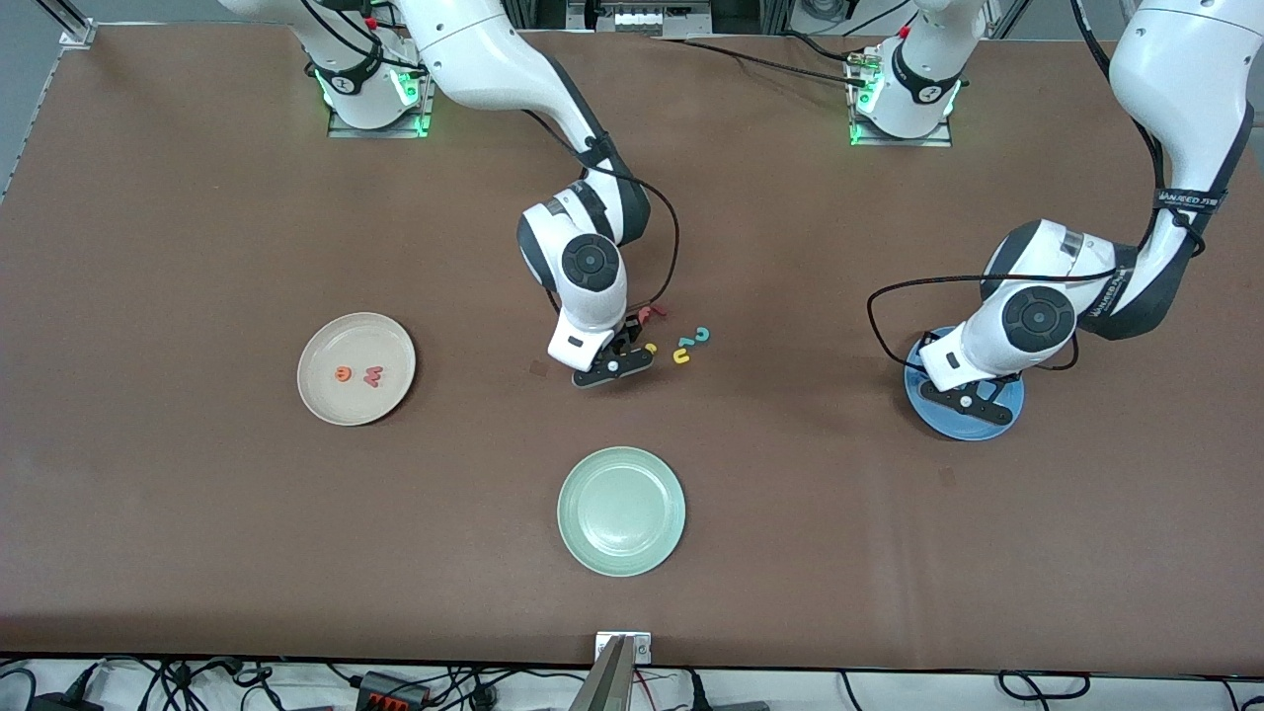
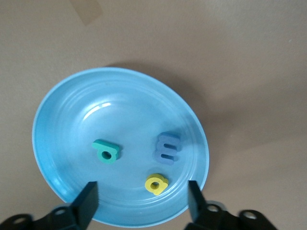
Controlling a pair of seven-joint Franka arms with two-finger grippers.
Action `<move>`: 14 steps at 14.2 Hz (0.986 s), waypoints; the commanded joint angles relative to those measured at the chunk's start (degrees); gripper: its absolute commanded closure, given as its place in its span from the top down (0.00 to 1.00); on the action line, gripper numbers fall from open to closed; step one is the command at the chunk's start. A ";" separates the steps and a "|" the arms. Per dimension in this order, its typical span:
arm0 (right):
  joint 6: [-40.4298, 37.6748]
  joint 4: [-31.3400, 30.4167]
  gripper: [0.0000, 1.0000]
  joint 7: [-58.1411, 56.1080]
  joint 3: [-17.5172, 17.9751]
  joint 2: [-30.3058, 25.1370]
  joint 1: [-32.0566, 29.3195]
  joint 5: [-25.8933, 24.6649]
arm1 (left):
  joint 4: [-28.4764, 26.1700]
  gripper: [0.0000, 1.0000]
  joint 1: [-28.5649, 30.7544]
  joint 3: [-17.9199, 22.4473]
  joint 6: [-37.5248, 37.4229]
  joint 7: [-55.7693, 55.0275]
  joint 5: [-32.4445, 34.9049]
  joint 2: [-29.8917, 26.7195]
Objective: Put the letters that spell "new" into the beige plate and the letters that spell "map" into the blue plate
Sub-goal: 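Grasp the green u with the right gripper while the left gripper places the c, then place the green u on the beige plate while the left gripper returns to rest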
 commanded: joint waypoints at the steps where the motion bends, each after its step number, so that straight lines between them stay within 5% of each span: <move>1: -0.13 1.31 0.37 -0.36 -0.19 1.16 -0.48 0.71 | 2.81 1.00 0.28 -2.73 -3.16 0.21 0.95 -1.20; 5: -0.48 1.31 0.20 -0.45 -1.16 0.64 -0.83 0.54 | 13.86 1.00 0.54 -8.09 -15.80 -0.14 0.16 -1.20; 8: -0.91 0.96 0.18 -0.28 -3.61 0.46 -1.01 0.63 | 24.49 1.00 0.45 -9.95 -26.78 -0.14 -6.32 -1.20; 11: -11.51 0.95 0.18 -0.54 -9.22 -1.99 -3.03 0.63 | 34.17 1.00 0.45 -10.74 -36.11 0.12 -9.58 -1.20; 14: -20.94 -1.58 0.18 -3.86 -15.91 -3.58 -3.38 0.63 | 37.45 1.00 -0.59 -8.74 -38.51 0.03 -12.66 -4.52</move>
